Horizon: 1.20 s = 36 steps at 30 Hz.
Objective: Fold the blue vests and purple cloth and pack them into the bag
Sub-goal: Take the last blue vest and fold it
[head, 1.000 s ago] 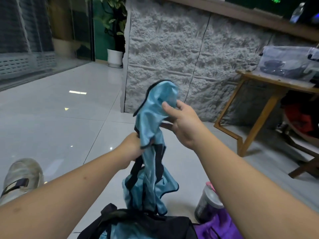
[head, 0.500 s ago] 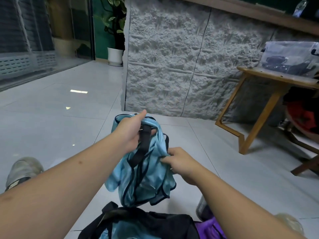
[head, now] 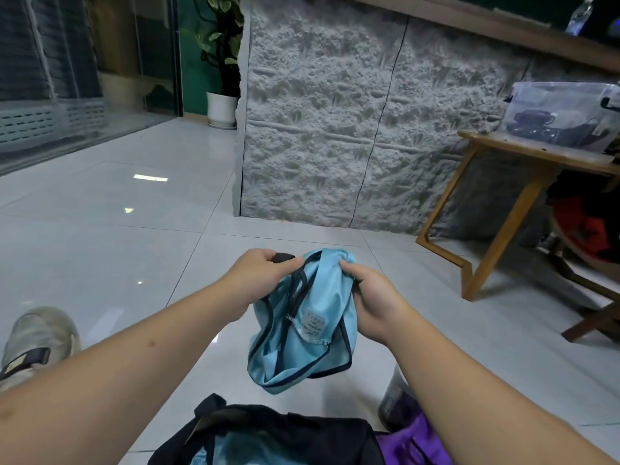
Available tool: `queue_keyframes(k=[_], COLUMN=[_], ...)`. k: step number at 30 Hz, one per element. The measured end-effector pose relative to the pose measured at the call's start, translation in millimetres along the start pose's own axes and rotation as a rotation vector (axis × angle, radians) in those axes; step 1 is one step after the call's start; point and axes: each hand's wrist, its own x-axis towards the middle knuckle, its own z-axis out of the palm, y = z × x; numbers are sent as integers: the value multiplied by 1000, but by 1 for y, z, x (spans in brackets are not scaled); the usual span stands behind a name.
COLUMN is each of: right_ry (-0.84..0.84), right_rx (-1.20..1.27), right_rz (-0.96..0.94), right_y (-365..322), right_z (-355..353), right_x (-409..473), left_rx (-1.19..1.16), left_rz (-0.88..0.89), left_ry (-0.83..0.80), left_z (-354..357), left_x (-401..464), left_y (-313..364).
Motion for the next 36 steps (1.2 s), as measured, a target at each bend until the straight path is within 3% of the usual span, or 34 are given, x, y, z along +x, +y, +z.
queue_keyframes(k=[3,5,6,8,10,12,15,18,23,28,32,36], right_ry=[26,72,108,191,252,282,314,303,124,57,90,28], right_rx=[51,78,78,64,68,62,-9,-100,-243,-317,-579,-584], right_rz=[15,7,-8,-40,-55,-55,-76,-30,103,121,115,86], right_y=[1,0,-1,-2,-3,-2,-2,-3,-11,-4,4,15], right_z=[-3,-3,-3,-1,0,1,1,-2,-9,-14,-6,8], right_x=[7,11,14,17,20,22,23,24,15,16,17,14], left_rx=[162,262,266,359,736,923,604,185,-371,-645,-679,-747], left_rz=[129,410,534,648,653,593,420,245,-42,-109,-133,-132], left_ry=[216,421,394,145,-44,-75,-144,-312,-287,-290,-233,-152], left_z=[3,4,6,14,28,38,32,19,0,-8,-8,-8], left_x=[0,-8,-14,-29,-40,-37,-22,-20,-21,-22,-22,-25], left_y=[-5,-8,-10,-12,-16,-21,-29,-23,-6,8,12,19])
